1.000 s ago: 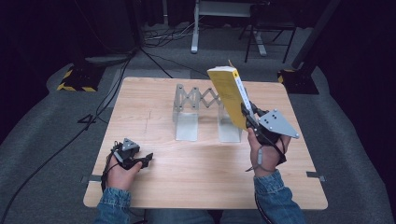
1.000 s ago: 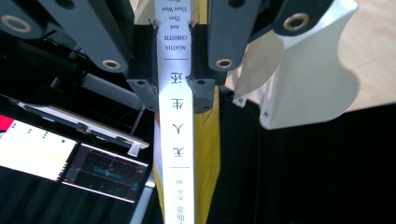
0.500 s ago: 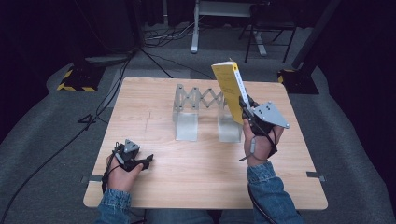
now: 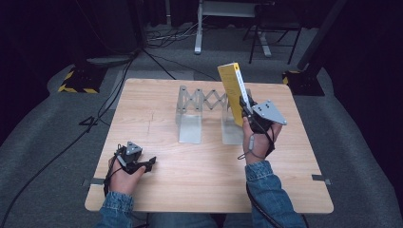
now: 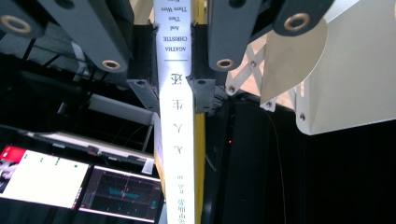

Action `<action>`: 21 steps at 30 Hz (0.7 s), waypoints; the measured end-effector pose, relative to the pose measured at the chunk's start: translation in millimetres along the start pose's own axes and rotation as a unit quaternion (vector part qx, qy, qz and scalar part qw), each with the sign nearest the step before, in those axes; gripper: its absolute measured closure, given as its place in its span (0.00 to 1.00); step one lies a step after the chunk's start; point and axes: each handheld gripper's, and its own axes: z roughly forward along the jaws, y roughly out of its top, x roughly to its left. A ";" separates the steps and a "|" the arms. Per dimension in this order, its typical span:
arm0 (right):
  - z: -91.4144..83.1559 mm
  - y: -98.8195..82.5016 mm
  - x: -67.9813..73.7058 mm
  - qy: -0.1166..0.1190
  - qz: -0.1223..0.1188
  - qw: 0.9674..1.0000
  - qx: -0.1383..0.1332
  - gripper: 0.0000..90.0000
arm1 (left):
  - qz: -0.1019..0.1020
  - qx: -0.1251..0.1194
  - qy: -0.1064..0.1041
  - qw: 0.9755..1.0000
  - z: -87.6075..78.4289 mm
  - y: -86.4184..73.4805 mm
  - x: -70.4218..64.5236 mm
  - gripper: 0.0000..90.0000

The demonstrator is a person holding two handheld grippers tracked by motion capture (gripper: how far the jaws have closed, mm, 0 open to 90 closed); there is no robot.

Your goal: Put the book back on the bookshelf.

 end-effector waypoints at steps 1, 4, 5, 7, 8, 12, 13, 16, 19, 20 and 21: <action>1.1 -2.3 0.1 0.001 0.003 1.000 0.003 0.85 | 0.000 0.000 0.000 1.000 0.0 0.0 0.2 0.35; 3.5 -9.4 0.5 0.007 0.012 1.000 0.006 0.85 | 0.000 0.000 0.000 1.000 0.0 0.1 0.2 0.35; 3.4 -10.7 0.8 0.009 0.014 1.000 0.006 0.85 | -0.002 0.000 0.001 1.000 0.2 0.0 -0.3 0.35; 3.2 -12.7 1.4 0.018 0.024 1.000 0.007 0.85 | -0.001 0.001 0.001 1.000 0.2 0.1 -0.8 0.35; 2.8 -14.3 1.4 0.023 0.032 0.999 0.007 0.85 | -0.001 0.001 0.002 1.000 0.4 0.1 -1.1 0.35; 1.1 -23.0 0.8 0.041 0.057 0.997 0.015 0.84 | 0.001 0.001 0.004 1.000 0.5 0.2 -1.5 0.35; 1.2 -25.1 0.9 0.044 0.060 0.997 0.021 0.84 | 0.002 0.002 0.004 1.000 0.5 0.2 -1.6 0.35; 2.0 -32.2 1.2 0.053 0.070 0.995 0.037 0.84 | 0.006 0.003 0.004 1.000 0.6 0.5 -1.5 0.34; 2.8 -37.5 2.8 0.060 0.068 0.994 0.054 0.83 | 0.005 0.003 0.004 1.000 1.0 0.7 -1.5 0.34; 3.2 -40.2 4.0 0.062 0.066 0.994 0.062 0.83 | 0.005 0.003 0.004 1.000 1.0 0.7 -1.5 0.34; 3.7 -42.5 5.0 0.065 0.064 0.994 0.066 0.83 | 0.005 0.002 0.004 1.000 1.1 0.9 -1.5 0.34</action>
